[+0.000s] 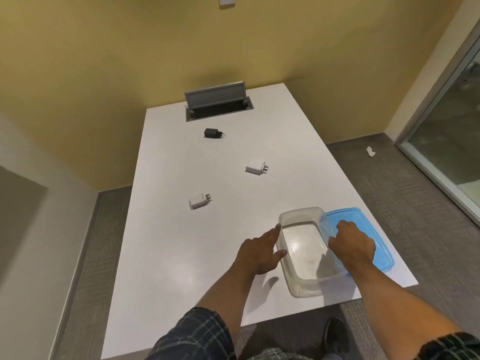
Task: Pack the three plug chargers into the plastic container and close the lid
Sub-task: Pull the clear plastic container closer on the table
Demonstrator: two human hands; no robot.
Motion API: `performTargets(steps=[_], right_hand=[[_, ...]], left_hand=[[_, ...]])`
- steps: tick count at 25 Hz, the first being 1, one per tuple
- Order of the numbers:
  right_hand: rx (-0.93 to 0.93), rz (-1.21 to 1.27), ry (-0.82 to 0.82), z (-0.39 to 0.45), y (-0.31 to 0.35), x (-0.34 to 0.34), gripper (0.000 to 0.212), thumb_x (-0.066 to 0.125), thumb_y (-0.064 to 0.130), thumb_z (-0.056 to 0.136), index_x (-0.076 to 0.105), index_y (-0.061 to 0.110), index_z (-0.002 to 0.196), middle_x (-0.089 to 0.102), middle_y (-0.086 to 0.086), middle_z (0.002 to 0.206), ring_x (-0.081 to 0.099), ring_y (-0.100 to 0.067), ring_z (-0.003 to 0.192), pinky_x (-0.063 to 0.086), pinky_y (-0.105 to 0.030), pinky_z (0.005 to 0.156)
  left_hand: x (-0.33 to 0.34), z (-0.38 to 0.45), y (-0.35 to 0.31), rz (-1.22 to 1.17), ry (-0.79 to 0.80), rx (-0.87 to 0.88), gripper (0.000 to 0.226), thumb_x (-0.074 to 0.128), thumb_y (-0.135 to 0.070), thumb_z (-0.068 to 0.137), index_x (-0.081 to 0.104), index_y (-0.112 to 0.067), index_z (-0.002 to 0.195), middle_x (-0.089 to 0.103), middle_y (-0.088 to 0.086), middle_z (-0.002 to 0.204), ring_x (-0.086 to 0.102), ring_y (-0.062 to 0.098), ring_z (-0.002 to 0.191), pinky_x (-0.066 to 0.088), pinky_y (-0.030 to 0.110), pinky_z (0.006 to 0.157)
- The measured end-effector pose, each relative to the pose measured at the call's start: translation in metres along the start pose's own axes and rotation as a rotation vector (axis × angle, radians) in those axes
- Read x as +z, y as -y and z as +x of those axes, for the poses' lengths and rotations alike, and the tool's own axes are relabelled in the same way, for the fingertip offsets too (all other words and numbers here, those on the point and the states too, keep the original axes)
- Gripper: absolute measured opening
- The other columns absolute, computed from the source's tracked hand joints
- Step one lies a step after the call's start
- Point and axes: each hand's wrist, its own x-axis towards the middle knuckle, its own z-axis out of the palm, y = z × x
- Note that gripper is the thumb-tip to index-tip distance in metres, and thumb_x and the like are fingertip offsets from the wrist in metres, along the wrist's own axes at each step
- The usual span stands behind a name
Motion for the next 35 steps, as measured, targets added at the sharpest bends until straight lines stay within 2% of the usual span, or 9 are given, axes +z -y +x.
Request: performTargets(steps=[4,10,15,18,21,24,30,32,35], right_hand=[[0.079,-0.067,0.059,0.0,-0.001,0.003,0.015,0.057,0.028,0.093,0.061,0.021,0.081,0.058,0.005,0.07,0.056,-0.015,0.059,0.031,-0.022,0.05],[0.084,0.025,0.071,-0.002,-0.005,0.015,0.025,0.055,0.025,0.096,0.057,0.022,0.071,0.056,0.006,0.065,0.05,-0.013,0.055,0.032,-0.023,0.052],[-0.005,0.069,0.054,-0.001,0.007,0.014,0.02,0.055,0.022,0.095,0.069,0.022,0.081,0.07,0.001,0.08,0.061,-0.023,0.07,0.037,-0.027,0.06],[-0.123,0.062,0.045,-0.003,0.022,0.011,0.022,0.057,0.013,0.087,0.073,0.026,0.088,0.072,0.001,0.089,0.067,-0.026,0.084,0.039,-0.028,0.063],[-0.32,-0.013,-0.023,-0.003,0.041,0.013,0.024,0.058,0.008,0.083,0.075,0.024,0.087,0.07,0.0,0.082,0.063,-0.026,0.084,0.032,-0.029,0.061],[-0.489,-0.082,-0.04,-0.002,0.063,0.015,0.025,0.059,0.009,0.084,0.075,0.027,0.089,0.069,0.001,0.081,0.059,-0.025,0.087,0.026,-0.03,0.063],[-0.64,-0.081,-0.055,-0.002,0.094,0.018,0.019,0.064,0.018,0.091,0.075,0.031,0.085,0.066,0.002,0.073,0.058,-0.024,0.081,0.025,-0.03,0.064],[-0.629,0.045,-0.027,0.0,0.1,0.017,0.018,0.062,0.038,0.095,0.077,0.038,0.106,0.074,0.006,0.093,0.063,-0.023,0.099,0.034,-0.032,0.072],[-0.515,0.053,0.062,0.004,0.096,0.016,0.058,0.056,0.057,0.094,0.051,0.032,0.146,0.056,0.003,0.144,0.05,-0.023,0.131,0.04,-0.039,0.1]], left_hand=[[0.005,0.003,-0.006,-0.061,0.046,-0.022,0.076,0.039,-0.056,0.102,0.005,-0.028,0.164,0.041,0.0,0.161,0.052,0.029,0.137,0.045,0.046,0.108],[0.012,0.007,0.001,-0.118,0.031,-0.028,0.08,0.046,-0.055,0.1,0.007,-0.026,0.164,0.037,-0.002,0.164,0.049,0.026,0.141,0.044,0.045,0.111],[0.001,0.009,0.02,-0.143,-0.153,-0.11,0.082,0.046,-0.055,0.1,0.01,-0.02,0.164,0.015,-0.002,0.171,0.037,0.023,0.15,0.037,0.042,0.117],[-0.014,0.01,0.038,-0.251,-0.153,-0.2,0.082,0.044,-0.057,0.1,0.009,-0.02,0.164,0.022,0.001,0.17,0.032,0.021,0.152,0.034,0.042,0.12],[-0.021,0.006,0.054,-0.271,-0.091,-0.294,0.069,0.045,-0.06,0.099,0.037,-0.022,0.155,0.059,0.004,0.146,0.053,0.024,0.137,0.045,0.041,0.11],[-0.018,-0.004,0.063,-0.293,-0.076,-0.361,0.047,0.05,-0.053,0.098,0.065,-0.022,0.129,0.071,0.001,0.125,0.062,0.022,0.122,0.05,0.035,0.098],[-0.013,-0.031,0.081,-0.466,-0.11,-0.417,0.026,0.051,-0.018,0.096,0.068,0.002,0.098,0.076,0.015,0.1,0.073,0.034,0.093,0.059,0.046,0.087],[-0.015,-0.039,0.09,-0.486,-0.159,-0.455,0.024,0.05,-0.012,0.091,0.066,0.004,0.097,0.075,0.017,0.101,0.073,0.035,0.093,0.059,0.048,0.087],[-0.018,-0.049,0.104,-0.519,-0.25,-0.525,0.022,0.052,-0.011,0.091,0.065,0.005,0.096,0.073,0.017,0.102,0.071,0.035,0.094,0.059,0.049,0.086]])
